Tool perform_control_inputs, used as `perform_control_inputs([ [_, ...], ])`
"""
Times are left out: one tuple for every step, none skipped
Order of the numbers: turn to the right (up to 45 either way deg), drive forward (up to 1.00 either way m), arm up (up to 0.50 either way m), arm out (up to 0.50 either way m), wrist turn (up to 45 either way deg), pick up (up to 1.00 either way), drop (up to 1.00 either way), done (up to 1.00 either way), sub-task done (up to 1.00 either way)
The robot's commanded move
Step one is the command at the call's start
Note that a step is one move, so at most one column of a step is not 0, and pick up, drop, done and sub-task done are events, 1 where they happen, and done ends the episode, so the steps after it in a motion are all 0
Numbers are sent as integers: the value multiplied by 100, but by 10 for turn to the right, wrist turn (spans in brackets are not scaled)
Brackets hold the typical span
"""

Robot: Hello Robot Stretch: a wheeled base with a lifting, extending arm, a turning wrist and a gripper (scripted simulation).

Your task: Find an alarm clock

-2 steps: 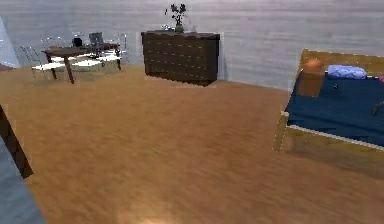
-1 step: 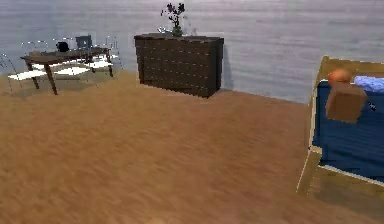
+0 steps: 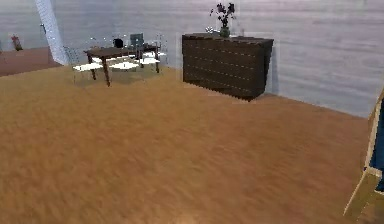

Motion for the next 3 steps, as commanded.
perform_control_inputs([
  [0, 45, 0, 0, 0, 0, 0, 0, 0],
  [-420, 0, 0, 0, 0, 0, 0, 0, 0],
  [0, 100, 0, 0, 0, 0, 0, 0, 0],
])
